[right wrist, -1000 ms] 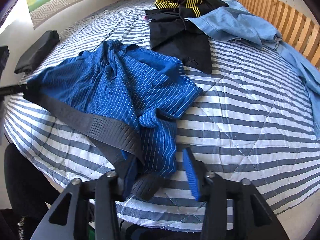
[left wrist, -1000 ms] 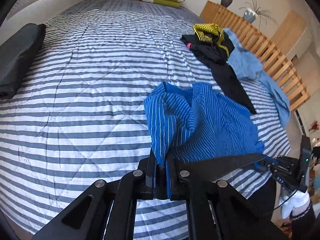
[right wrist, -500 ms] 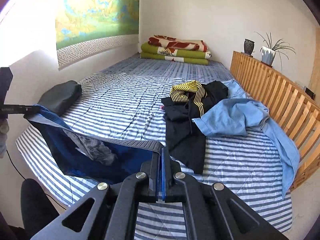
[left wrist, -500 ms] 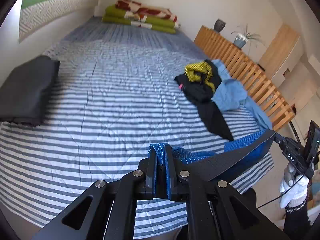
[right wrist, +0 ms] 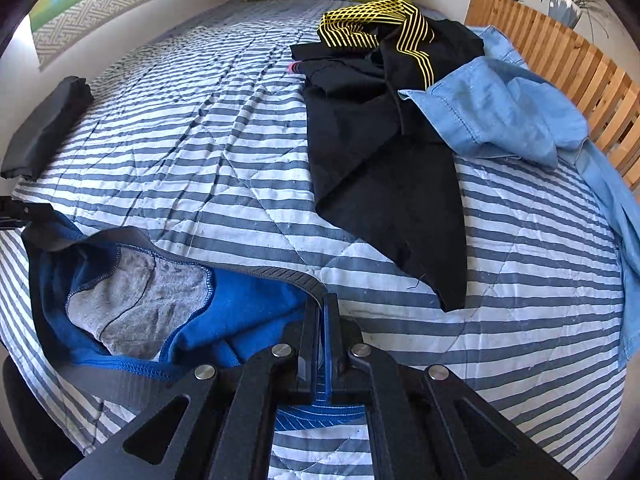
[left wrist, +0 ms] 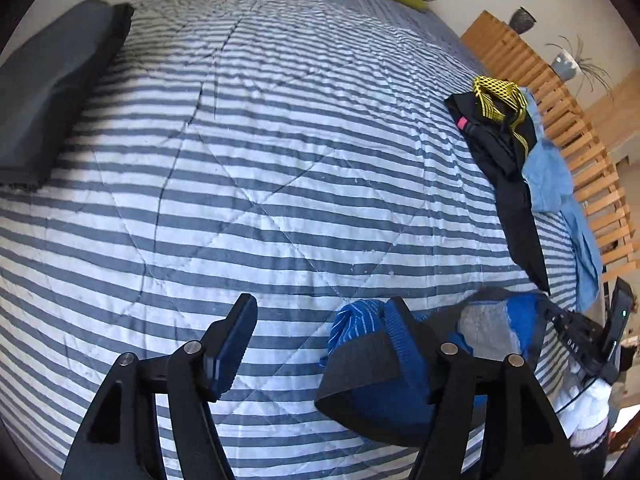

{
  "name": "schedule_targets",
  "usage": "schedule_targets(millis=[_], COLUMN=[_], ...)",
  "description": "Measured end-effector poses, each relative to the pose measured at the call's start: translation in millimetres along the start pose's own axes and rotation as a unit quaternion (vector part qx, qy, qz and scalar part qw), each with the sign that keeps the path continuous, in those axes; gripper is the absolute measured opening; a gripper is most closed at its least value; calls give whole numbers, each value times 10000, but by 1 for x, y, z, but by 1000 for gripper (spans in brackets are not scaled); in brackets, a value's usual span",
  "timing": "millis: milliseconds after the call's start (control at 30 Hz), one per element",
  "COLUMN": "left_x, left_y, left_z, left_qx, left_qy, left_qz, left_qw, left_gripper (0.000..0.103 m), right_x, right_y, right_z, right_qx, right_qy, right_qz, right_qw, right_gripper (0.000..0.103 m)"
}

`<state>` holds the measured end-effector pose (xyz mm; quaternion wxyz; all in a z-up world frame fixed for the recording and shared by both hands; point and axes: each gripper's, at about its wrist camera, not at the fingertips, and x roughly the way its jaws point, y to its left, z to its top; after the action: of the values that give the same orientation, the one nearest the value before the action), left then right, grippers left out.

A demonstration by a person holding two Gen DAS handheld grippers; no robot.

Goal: Fold small clothes
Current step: 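Grasp the waistband with the left tool while the right tool holds it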

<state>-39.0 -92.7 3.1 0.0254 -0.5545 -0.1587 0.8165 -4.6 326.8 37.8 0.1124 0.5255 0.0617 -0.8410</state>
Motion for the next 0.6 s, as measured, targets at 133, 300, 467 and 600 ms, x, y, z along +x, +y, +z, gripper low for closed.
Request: schedule_targets(millis=[133,300,467,600], left_x=[-13,10,25,31], left_y=[-17,-46,-46,-46], left_z=[-17,-45,-36,-21], left_qx=[640,1657,1400,1335], left_qy=[-12,161,160,94], left_qz=[93,788,770,959], left_qw=[9979,9829,9870,9864], left_gripper=[71,71,65,28], right_x=[-6,-15,-21,-6], right_y=[-8,-9,-3,1], right_z=[0,-1,-2,3], right_qx=[246,359,314,326], right_qy=[39,238,397,599], right_qz=[336,672,685,337], right_qw=[9991,9968,9964,9971], right_gripper=[9,20,33,33])
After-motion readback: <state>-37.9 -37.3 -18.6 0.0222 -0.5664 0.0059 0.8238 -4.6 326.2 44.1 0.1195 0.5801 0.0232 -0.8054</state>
